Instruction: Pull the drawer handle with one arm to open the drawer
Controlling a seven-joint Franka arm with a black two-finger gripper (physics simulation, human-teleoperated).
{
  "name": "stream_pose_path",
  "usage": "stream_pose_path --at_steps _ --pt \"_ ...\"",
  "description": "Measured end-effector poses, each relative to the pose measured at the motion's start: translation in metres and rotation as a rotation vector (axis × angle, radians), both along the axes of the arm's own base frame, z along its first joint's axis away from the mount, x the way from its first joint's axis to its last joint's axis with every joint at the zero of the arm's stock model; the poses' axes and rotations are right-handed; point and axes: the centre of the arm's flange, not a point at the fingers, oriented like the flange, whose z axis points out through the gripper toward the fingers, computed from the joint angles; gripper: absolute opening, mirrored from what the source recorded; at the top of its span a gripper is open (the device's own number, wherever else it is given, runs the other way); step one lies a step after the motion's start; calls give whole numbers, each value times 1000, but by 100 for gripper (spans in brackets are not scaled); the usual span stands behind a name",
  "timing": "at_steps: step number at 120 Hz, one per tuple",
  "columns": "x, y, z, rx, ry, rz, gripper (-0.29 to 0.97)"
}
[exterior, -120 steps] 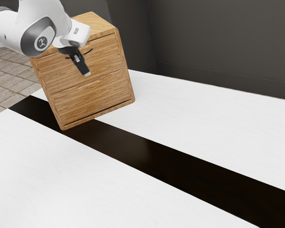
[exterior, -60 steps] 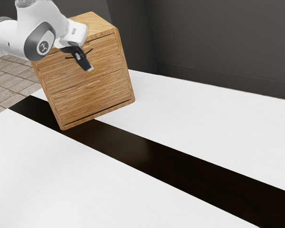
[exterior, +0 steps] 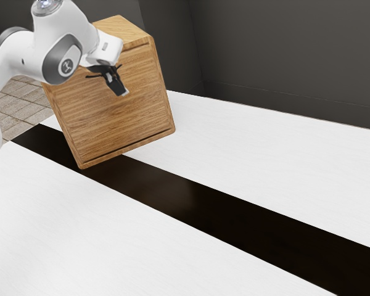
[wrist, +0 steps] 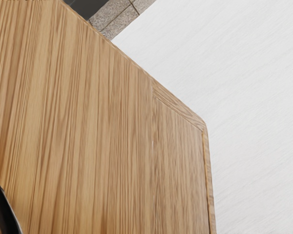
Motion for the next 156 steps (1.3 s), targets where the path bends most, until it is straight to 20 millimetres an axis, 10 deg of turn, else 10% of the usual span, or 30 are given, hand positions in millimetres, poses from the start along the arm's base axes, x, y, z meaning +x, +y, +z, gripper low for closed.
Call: stream_pose_path --at_steps 48,156 --pt "-5 -8 8 23 22 -15 51" --pt "-47 -38 15 35 135 -22 66"
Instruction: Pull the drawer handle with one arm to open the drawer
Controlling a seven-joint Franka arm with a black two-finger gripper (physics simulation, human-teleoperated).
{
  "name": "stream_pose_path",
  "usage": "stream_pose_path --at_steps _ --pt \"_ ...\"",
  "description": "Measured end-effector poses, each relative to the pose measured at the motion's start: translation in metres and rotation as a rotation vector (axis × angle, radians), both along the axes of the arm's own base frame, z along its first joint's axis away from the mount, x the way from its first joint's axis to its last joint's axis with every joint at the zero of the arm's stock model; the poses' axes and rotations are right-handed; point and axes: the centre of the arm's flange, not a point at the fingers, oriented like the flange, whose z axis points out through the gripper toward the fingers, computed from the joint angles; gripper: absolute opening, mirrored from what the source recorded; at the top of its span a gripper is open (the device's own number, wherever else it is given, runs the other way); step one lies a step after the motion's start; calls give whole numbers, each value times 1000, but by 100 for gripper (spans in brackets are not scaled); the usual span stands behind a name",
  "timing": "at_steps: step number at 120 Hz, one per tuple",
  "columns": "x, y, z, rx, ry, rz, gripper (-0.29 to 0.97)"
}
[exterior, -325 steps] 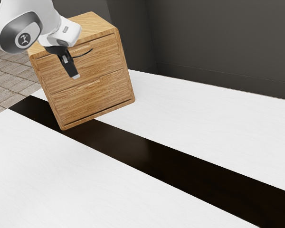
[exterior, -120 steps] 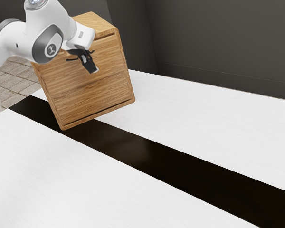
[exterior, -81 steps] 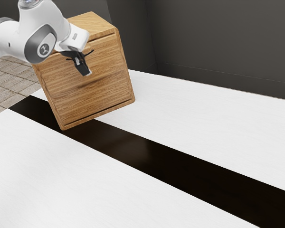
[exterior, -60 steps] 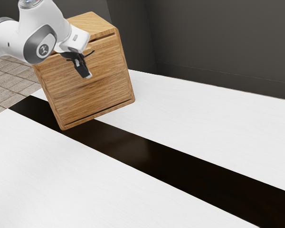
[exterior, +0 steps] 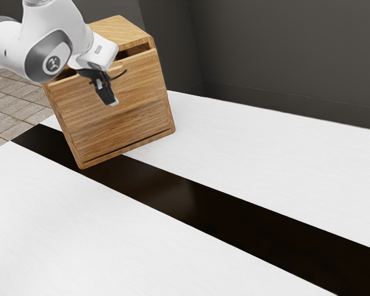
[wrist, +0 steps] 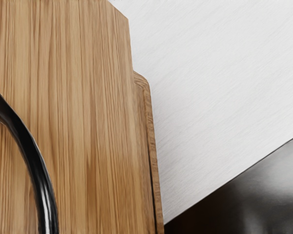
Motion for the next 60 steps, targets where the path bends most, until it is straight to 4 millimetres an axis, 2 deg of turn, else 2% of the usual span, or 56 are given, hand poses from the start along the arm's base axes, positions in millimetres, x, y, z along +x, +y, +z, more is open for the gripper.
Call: stream_pose_path --at_steps 22,27,44,60 --pt "0 -19 -6 5 24 -14 72" --pt "-1 -25 -6 12 29 -18 68" --pt "-4 -41 -3 36 39 -22 67" --pt "-8 -45 -9 41 59 -15 68"
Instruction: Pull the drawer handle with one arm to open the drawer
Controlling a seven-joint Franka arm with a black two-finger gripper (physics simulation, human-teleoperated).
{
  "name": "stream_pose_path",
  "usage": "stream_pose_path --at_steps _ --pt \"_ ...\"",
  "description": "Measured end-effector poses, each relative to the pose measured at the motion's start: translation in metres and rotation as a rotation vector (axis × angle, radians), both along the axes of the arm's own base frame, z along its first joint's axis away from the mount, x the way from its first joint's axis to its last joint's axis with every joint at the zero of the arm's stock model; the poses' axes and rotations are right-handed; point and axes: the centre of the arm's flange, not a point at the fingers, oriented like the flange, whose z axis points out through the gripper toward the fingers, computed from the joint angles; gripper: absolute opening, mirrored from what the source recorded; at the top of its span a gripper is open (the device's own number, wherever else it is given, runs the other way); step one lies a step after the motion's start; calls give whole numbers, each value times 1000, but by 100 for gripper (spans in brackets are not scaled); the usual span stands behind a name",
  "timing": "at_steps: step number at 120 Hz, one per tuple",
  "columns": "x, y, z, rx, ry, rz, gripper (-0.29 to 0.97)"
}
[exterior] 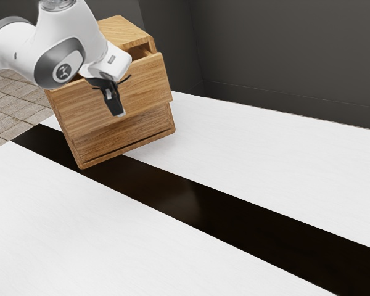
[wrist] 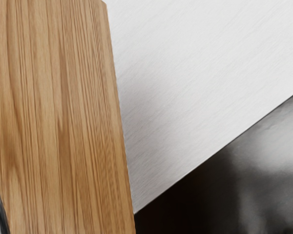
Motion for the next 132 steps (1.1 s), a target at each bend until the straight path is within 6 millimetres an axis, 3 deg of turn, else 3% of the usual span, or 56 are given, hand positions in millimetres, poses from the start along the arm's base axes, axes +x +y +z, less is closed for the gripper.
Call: stream_pose_path --at_steps 14,29,54,70,103,132 --pt "-1 -5 -7 -8 14 2 68" --pt "-4 -16 -1 -5 12 4 62" --pt "-11 -28 12 4 4 15 66" --pt "-19 -26 3 -2 32 35 68" --pt "-25 -41 -1 -21 51 38 69" --pt "-25 -58 8 -19 41 26 67"
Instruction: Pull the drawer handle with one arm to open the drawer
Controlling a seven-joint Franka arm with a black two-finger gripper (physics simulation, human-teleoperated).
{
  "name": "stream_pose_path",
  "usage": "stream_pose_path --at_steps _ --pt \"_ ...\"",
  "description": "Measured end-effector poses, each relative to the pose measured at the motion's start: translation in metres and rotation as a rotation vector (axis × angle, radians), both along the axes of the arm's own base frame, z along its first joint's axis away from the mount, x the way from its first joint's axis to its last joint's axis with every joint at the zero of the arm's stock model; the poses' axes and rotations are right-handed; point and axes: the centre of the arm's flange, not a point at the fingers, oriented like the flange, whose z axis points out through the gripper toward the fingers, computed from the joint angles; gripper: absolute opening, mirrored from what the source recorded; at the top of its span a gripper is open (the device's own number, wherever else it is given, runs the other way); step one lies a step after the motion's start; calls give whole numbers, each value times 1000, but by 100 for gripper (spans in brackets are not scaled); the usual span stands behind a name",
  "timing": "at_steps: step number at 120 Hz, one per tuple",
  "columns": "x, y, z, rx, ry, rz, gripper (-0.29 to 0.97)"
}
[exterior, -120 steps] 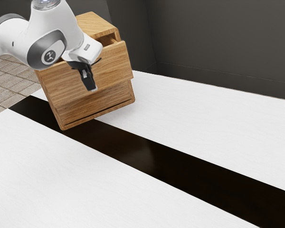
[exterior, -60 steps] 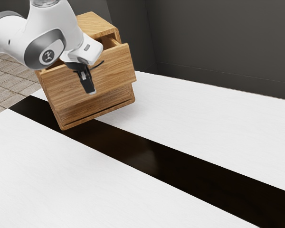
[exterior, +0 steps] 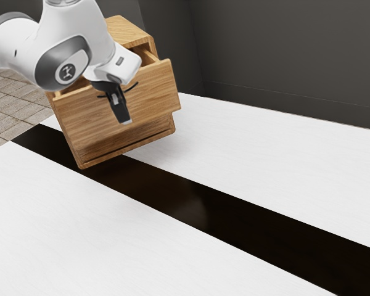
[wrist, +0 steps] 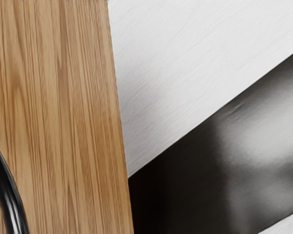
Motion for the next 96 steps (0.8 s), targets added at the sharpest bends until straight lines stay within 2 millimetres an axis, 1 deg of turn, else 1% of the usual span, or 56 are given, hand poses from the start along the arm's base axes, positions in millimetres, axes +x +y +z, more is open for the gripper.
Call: stream_pose_path --at_steps 24,33,41,48,55,57,64,69,78,84,96 --pt "-1 -11 -3 6 10 -7 68" --pt "0 -25 1 13 7 -22 65" --pt "-1 -39 4 19 6 -34 66" --pt "-1 -48 1 19 14 -43 69" --pt "-2 -54 -2 17 22 -47 68" --pt "-2 -55 -3 16 24 -48 71" --pt "-3 -58 -7 13 33 -48 69" --pt "-5 -58 -9 16 39 -40 70" --pt "-8 -64 -7 19 39 -39 66" --pt "-10 -67 -6 18 41 -37 67" --pt "-12 -72 -3 18 39 -35 59"
